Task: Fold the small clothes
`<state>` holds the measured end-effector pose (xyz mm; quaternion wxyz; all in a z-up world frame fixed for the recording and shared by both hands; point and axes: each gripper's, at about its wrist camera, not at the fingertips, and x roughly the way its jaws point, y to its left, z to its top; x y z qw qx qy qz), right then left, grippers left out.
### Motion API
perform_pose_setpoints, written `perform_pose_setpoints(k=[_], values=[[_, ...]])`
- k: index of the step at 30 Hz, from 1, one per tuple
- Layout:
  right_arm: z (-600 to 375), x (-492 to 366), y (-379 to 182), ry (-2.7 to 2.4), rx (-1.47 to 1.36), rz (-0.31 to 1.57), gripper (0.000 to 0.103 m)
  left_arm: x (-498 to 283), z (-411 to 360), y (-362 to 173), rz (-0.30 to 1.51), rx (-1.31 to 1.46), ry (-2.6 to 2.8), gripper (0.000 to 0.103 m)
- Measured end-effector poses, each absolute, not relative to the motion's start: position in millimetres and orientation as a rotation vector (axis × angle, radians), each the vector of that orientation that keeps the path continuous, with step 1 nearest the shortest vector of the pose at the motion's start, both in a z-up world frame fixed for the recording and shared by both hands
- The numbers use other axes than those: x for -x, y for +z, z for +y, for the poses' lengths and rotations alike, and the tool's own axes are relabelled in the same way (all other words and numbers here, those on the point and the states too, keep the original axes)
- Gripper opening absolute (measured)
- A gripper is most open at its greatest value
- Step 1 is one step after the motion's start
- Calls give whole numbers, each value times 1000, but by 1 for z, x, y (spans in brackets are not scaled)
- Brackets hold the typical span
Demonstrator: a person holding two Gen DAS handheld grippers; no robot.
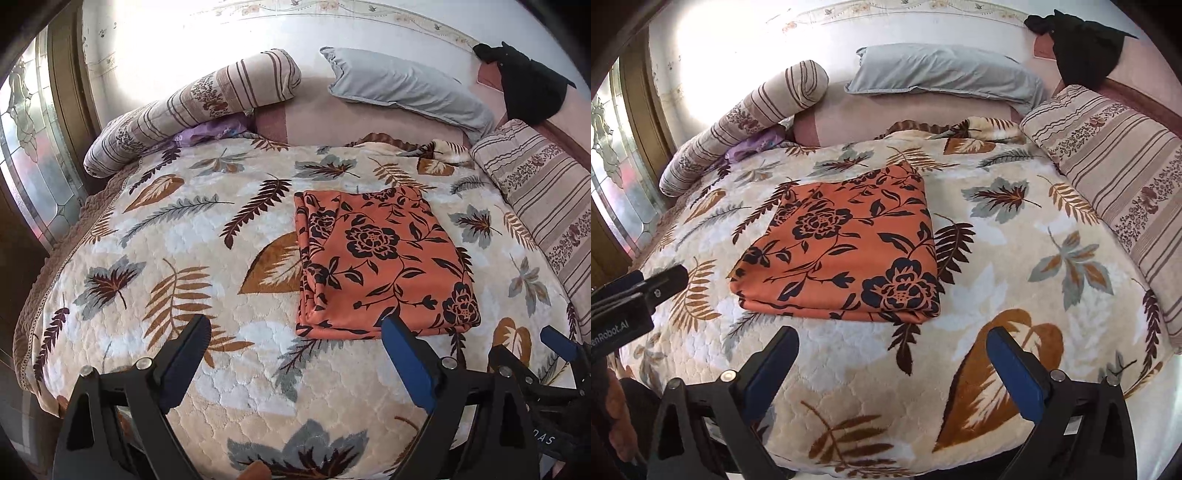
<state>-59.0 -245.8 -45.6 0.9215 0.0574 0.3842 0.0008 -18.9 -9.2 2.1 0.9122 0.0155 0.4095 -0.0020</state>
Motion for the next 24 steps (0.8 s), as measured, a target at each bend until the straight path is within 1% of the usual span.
perform_pose_setpoints(k=[5,24], values=[[-248,49,-44,-5,-112,781,102,14,-14,3,819,-45,0,94],[-244,26,-44,-15,-147,750,102,-10,-16,-1,847,-27,-21,94]])
